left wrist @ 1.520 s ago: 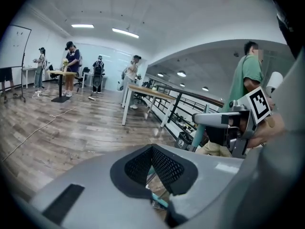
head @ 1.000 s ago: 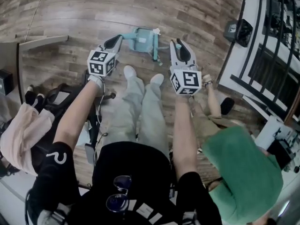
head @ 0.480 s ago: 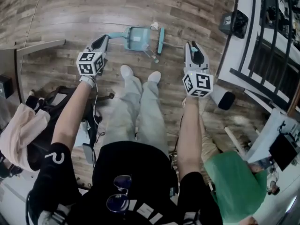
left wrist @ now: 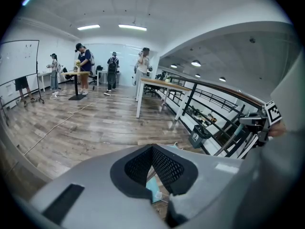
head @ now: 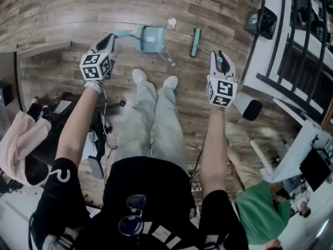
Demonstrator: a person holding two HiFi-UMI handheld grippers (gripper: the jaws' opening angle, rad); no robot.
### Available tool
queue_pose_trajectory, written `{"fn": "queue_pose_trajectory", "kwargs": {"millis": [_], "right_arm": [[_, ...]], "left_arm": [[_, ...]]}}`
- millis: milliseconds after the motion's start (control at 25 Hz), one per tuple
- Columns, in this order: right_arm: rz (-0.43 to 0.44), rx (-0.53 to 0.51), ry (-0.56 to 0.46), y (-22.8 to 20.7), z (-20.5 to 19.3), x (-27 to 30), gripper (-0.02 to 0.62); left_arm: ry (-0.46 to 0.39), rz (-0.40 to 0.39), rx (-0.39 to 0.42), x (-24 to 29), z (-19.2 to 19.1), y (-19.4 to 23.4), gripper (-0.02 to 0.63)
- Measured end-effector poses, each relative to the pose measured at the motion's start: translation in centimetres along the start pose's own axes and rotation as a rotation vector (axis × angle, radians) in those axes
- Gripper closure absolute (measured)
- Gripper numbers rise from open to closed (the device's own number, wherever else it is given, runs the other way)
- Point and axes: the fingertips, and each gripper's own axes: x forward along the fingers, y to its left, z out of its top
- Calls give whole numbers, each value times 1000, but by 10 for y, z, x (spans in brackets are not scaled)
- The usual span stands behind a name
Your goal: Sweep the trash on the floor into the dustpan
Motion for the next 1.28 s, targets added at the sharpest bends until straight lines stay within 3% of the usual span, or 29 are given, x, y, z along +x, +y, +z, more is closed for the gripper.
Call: {"fn": "queue_pose_trajectory", "kwargs": {"millis": [440,760,880,1080,1280], "right_arm": [[98,-153,-60,1,57,58,525],[201,-288,-70,32,80,84,525],[262,-348,-60,48,79,91,525],[449,-471,9,94,52,90,525],[550,-431,43,118,28,74,523]], "left_arm": [[-25,17,-2,1,1,1,607],[-39,35,-18,0,2,2,607],[-42,43,-24,0,2,1,607],[-50,60,-34,2,3,4,607],[-66,77,-48,3,3,4,607]]}}
